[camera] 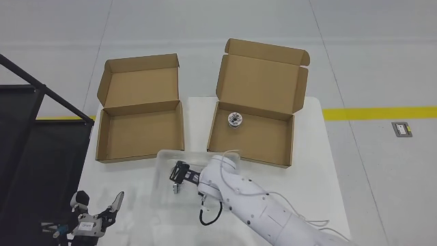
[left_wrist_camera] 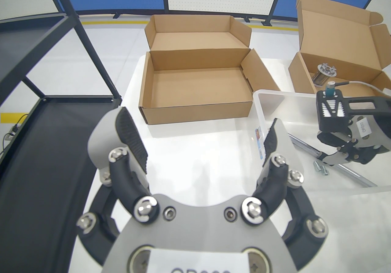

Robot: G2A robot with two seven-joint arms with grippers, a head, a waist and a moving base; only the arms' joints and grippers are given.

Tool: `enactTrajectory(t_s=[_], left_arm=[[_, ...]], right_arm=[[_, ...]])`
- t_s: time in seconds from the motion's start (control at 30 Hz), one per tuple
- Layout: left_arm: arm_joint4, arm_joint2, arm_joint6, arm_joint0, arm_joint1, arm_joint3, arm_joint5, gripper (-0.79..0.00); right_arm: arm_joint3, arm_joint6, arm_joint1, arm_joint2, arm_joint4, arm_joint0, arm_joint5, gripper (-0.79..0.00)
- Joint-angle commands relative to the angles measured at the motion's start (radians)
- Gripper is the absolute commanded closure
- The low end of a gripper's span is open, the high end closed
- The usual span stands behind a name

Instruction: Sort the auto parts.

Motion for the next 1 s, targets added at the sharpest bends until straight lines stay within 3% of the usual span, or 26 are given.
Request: enactTrajectory(t_s=[0.0,0.53,0.7,0.8,0.97], left_arm=[[0.000,0.000,0.000,0.000,0.000,0.000,0.000,-0.785],[0.000,0.000,0.000,0.000,0.000,0.000,0.000,-0.785],[0.000,0.000,0.000,0.000,0.000,0.000,0.000,-0.785],[0.000,0.000,0.000,0.000,0.000,0.000,0.000,-0.785],[0.000,0.000,0.000,0.000,0.000,0.000,0.000,-0.785]], right_arm=[[0.019,-0.004,-0.007,-0.001,0.008,0.005,-0.001,-0.357],[0.152,-0.022,-0.057,-0.004,0.030,0.037,-0.019,-0.296],[0.182,-0.031,-0.068,-0.001,0.035,0.045,-0.024,-0.215],[0.195,-0.035,-0.074,0.002,0.035,0.051,-0.023,0.000],[0.183,-0.040,-0.078,0.018,0.045,0.059,-0.036,0.000]])
